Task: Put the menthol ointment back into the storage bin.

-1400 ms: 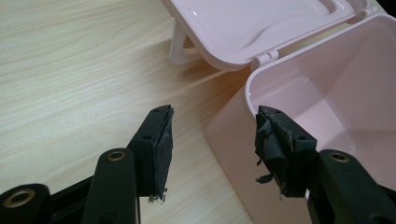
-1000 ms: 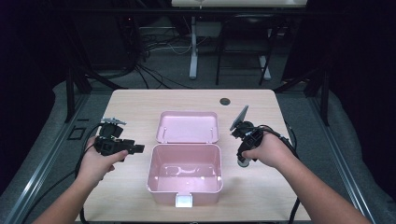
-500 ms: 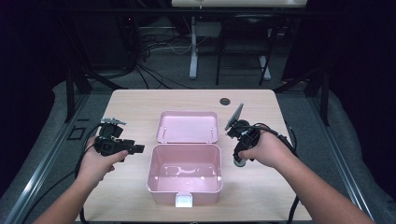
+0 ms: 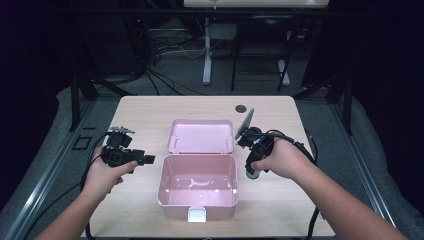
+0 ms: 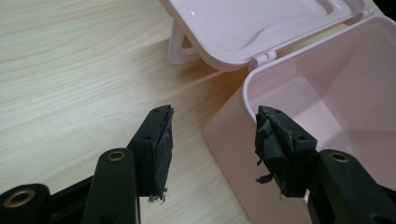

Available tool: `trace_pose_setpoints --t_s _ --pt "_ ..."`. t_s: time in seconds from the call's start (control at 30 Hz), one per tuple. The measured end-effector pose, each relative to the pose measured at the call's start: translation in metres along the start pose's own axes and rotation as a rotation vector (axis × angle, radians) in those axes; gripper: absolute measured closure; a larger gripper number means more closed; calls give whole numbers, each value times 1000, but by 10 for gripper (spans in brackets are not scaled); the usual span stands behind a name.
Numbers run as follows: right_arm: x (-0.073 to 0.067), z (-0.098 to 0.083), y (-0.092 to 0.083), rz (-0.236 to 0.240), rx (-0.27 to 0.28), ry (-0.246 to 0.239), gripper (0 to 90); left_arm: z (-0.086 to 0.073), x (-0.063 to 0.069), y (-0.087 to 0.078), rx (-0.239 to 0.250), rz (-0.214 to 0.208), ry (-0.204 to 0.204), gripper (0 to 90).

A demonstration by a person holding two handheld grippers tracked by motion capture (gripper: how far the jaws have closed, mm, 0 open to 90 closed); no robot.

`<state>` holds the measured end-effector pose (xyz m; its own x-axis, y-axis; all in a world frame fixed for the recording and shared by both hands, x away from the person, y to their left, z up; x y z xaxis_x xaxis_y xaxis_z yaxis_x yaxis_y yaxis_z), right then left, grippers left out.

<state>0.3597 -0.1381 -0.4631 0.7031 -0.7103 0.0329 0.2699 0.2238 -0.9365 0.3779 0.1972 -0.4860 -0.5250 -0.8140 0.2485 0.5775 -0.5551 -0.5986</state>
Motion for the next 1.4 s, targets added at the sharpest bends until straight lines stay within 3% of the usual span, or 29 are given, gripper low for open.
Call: trace_pose_setpoints --t_s 0.43,0.97,1.4 --pt "-14 10 -14 10 11 -52 505 0 0 -1 2 0 -2 468" --pt "-53 22 -15 51 0 -178 505 -1 0 1 -3 -1 -1 468" --pt "-70 33 -7 71 -5 -228 505 -1 -3 -2 2 4 -6 468"
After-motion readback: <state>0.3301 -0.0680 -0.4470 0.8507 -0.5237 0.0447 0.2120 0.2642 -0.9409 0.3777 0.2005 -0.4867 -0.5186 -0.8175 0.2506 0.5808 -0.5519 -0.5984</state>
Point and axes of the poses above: each handheld gripper's, and its own axes: y roughly forward along the jaws, z roughly out of its top, x roughly to its right, the point moved 7 cm from there along y, roughly forward along the jaws, and after that the axes turned 14 degrees about x, right-handed, at the moved point
